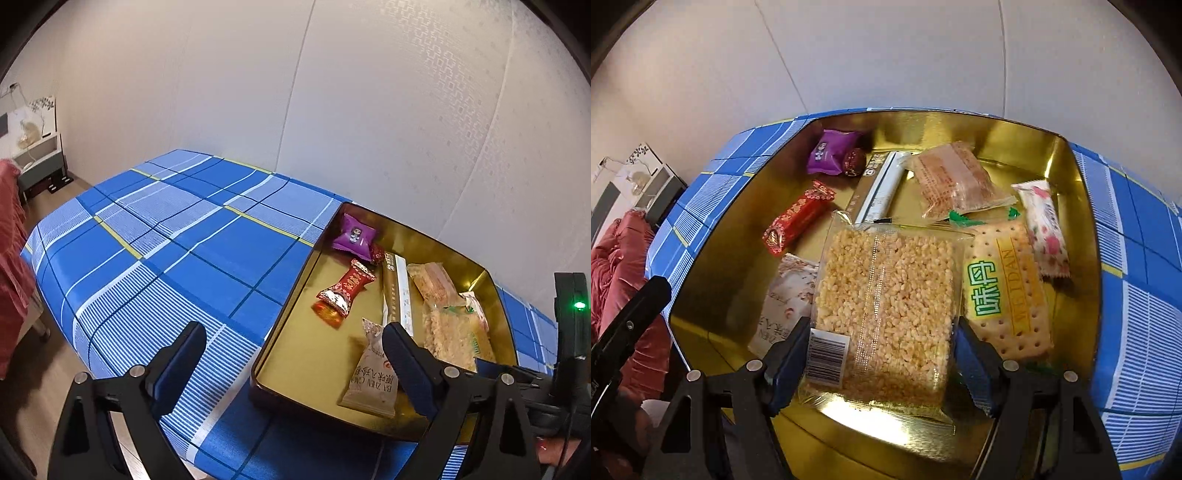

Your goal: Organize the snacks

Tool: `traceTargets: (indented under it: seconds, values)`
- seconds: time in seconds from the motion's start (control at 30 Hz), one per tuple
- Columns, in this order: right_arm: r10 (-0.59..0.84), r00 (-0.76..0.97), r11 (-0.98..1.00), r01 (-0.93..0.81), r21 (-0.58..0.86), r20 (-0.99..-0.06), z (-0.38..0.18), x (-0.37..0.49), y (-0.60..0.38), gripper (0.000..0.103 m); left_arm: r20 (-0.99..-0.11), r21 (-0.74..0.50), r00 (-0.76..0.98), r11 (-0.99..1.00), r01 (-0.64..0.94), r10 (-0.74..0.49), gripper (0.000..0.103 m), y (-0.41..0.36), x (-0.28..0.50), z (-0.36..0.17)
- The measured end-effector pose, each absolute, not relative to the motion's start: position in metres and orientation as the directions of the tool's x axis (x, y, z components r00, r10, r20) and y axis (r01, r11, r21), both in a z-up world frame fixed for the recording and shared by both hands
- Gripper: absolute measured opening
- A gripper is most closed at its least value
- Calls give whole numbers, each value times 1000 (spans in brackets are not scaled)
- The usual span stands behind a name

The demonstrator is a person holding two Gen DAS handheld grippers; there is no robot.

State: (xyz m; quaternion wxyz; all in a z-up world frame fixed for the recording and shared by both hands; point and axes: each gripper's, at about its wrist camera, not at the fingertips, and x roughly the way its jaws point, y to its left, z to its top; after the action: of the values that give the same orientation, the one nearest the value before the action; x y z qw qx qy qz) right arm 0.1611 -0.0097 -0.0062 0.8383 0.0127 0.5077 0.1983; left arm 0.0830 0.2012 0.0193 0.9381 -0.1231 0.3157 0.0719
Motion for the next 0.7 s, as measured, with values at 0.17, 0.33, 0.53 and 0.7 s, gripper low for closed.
traceTargets:
  seconds: [0.17,0.33,0.53,0.7]
  values:
    - [299,419,926,-344,155,-857,-7,155,-3,75,-609,-166,791,964,-207,65,97,198,83,18]
    - [249,442,927,-367,79,-862,-8,152,5,75,-609,-161,790,965,-208,69,97,199,82,18]
    - [247,447,929,-360,80,-860,-5,152,5,75,-610,-155,790,966,-206,70,97,198,82,18]
    - [265,468,935,-337,107,-843,4,150,1,75,-610,-146,789,968,-203,73,97,196,83,17]
